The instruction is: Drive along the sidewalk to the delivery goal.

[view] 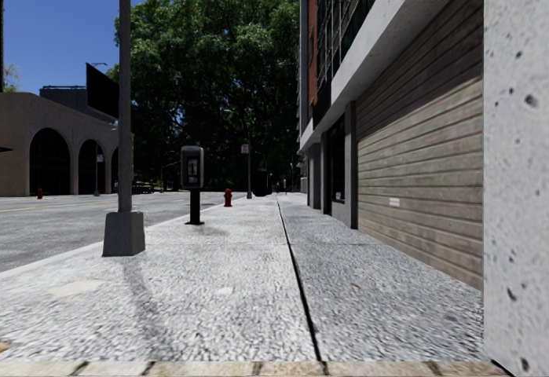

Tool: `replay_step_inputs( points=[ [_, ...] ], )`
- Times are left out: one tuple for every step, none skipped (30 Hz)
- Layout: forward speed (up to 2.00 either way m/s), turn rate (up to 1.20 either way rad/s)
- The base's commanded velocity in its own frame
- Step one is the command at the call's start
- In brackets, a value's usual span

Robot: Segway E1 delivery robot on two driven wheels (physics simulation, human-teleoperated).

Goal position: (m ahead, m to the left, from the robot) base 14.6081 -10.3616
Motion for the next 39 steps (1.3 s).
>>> replay_step_inputs(
  points=[
    [2.00,0.00],
    [2.00,0.00],
    [2.00,0.00],
    [2.00,0.00],
    [2.00,0.00],
    [2.00,0.00],
    [2.00,0.00],
    [2.00,0.00],
    [2.00,0.00],
    [2.00,0.00],
    [2.00,0.00],
    [2.00,0.00],
    [2.00,0.00],
    [2.00,0.00],
    [2.00,0.00],
    [2.00,0.00],
    [2.00,0.00],
    [2.00,0.00],
    [2.00,0.00],
    [2.00,0.00],
    [2.00,0.00],
    [2.00,0.00],
    [2.00,-0.52],
    [2.00,-1.20],
    [2.00,-1.20],
    [2.00,-1.20],
    [2.00,-1.15],
    [2.00,0.00],
    [2.00,0.00],
    [2.00,0.00],
    [2.00,0.00],
    [2.00,0.00],
    [2.00,0.00],
    [2.00,0.00],
    [2.00,0.00],
    [2.00,0.00],
    [2.00,0.00],
    [2.00,0.00],
    [2.00,0.00]
  ],
)
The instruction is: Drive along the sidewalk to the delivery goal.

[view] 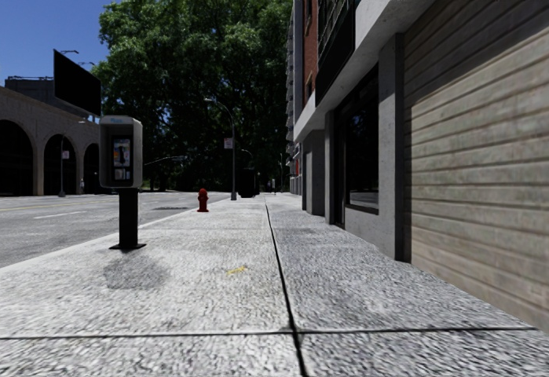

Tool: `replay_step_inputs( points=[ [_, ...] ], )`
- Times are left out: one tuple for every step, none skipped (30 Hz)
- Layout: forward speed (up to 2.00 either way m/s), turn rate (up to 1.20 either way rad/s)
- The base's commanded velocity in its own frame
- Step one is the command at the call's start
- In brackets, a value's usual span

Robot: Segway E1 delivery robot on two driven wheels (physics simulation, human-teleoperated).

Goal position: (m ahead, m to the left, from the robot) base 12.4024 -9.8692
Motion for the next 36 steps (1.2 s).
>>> replay_step_inputs(
  points=[
    [2.00,0.00],
    [2.00,0.00],
    [2.00,0.00],
    [2.00,0.00],
    [2.00,0.00],
    [2.00,0.00],
    [2.00,0.00],
    [2.00,0.00],
    [2.00,0.00],
    [2.00,0.83],
    [2.00,0.99],
    [2.00,0.00],
    [2.00,0.00],
    [2.00,0.00],
    [2.00,0.00],
    [2.00,0.00],
    [2.00,0.00],
    [2.00,0.00],
    [2.00,0.00],
    [2.00,0.00],
    [2.00,0.00],
    [2.00,0.00],
    [2.00,0.00],
    [2.00,0.00],
    [2.00,0.00],
    [2.00,0.00],
    [2.00,0.00],
    [2.00,0.00],
    [2.00,0.00],
    [2.00,0.00],
    [2.00,0.00],
    [2.00,0.00],
    [2.00,0.00],
    [2.00,0.00],
    [2.00,0.00],
    [2.00,0.00]
  ],
)
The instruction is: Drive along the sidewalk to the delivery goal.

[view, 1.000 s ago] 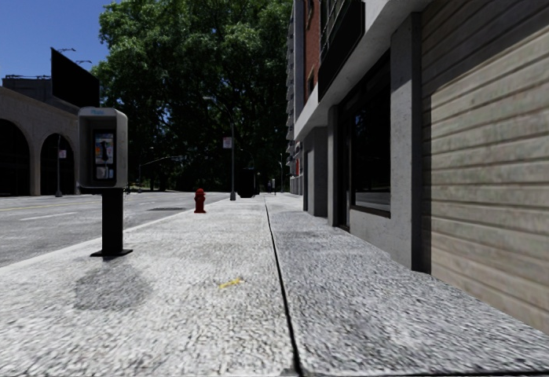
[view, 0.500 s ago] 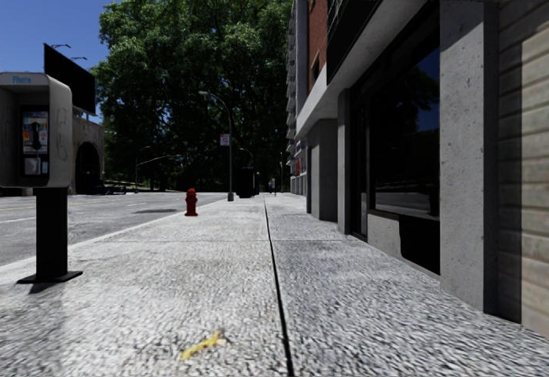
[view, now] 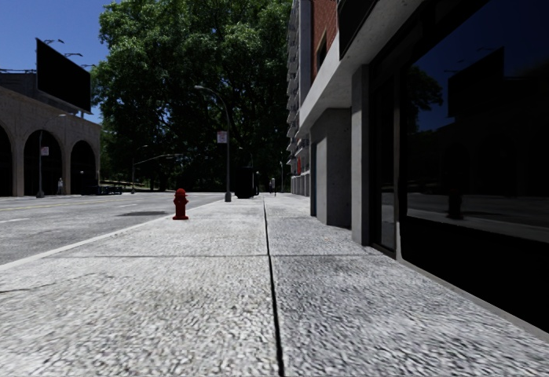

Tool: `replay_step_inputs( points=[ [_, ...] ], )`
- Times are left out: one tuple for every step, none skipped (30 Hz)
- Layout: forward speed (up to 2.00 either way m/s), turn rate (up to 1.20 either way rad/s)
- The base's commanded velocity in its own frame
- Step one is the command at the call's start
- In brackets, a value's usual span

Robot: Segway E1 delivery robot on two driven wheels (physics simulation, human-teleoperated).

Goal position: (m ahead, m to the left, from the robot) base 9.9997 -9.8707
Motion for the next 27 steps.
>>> replay_step_inputs(
  points=[
    [2.00,0.00],
    [2.00,0.00],
    [2.00,0.00],
    [2.00,0.00],
    [2.00,0.00],
    [2.00,0.00],
    [2.00,0.00],
    [2.00,0.00],
    [2.00,0.00],
    [2.00,0.00],
    [2.00,0.00],
    [2.00,0.00],
    [2.00,0.00],
    [2.00,0.00],
    [2.00,0.00],
    [2.00,0.00],
    [2.00,0.00],
    [2.00,0.00],
    [2.00,0.00],
    [2.00,0.00],
    [2.00,0.00],
    [2.00,0.00],
    [2.00,0.00],
    [2.00,0.00],
    [2.00,0.00],
    [2.00,0.00],
    [2.00,0.08]
  ],
)
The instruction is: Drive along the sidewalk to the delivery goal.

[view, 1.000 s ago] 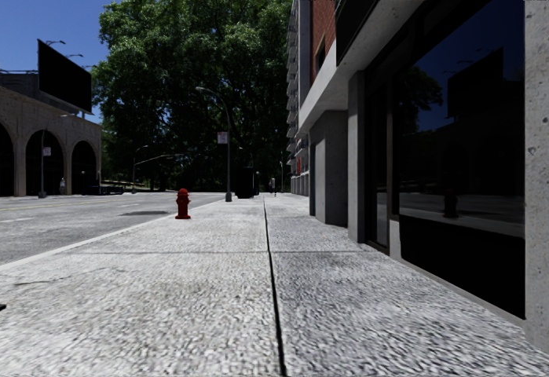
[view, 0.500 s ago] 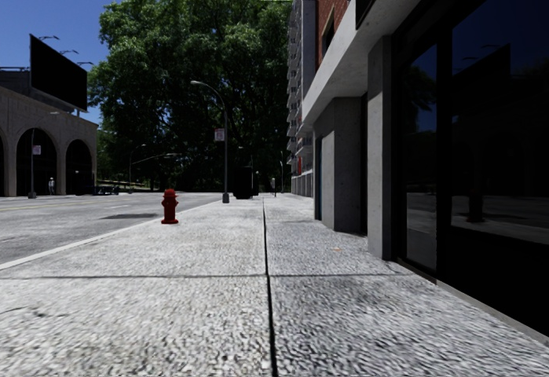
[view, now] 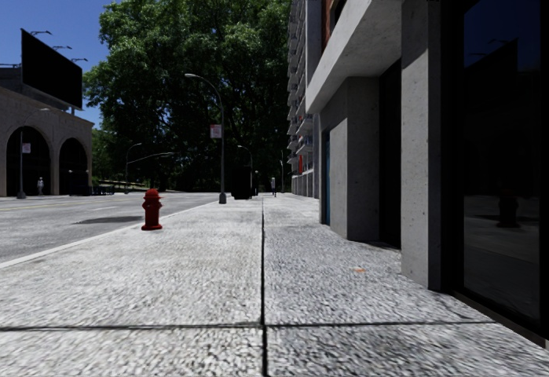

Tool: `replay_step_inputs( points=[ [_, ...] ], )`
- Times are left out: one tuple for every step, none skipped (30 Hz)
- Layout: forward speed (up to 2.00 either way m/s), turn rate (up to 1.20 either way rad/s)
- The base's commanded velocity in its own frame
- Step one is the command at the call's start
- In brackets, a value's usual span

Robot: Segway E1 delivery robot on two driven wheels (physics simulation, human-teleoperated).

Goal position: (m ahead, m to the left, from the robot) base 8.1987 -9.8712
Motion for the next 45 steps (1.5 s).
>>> replay_step_inputs(
  points=[
    [2.00,0.38],
    [2.00,0.54],
    [2.00,0.52],
    [2.00,0.00],
    [2.00,0.00],
    [2.00,0.00],
    [2.00,0.00],
    [2.00,0.00],
    [2.00,0.00],
    [2.00,0.00],
    [2.00,0.00],
    [2.00,0.00],
    [2.00,0.00],
    [2.00,0.00],
    [2.00,0.00],
    [2.00,0.00],
    [2.00,0.00],
    [2.00,0.00],
    [2.00,0.00],
    [2.00,0.00],
    [2.00,0.00],
    [2.00,0.00],
    [2.00,0.00],
    [2.00,0.00],
    [2.00,0.00],
    [2.00,0.00],
    [2.00,0.00],
    [2.00,0.00],
    [2.00,0.00],
    [2.00,0.00],
    [2.00,0.00],
    [2.00,0.00],
    [2.00,0.00],
    [2.00,0.00],
    [2.00,0.00],
    [2.00,0.00],
    [2.00,0.00],
    [2.00,0.00],
    [2.00,0.00],
    [2.00,0.00],
    [2.00,0.00],
    [2.00,0.00],
    [2.00,0.00],
    [2.00,0.00],
    [2.00,0.00]
  ],
)
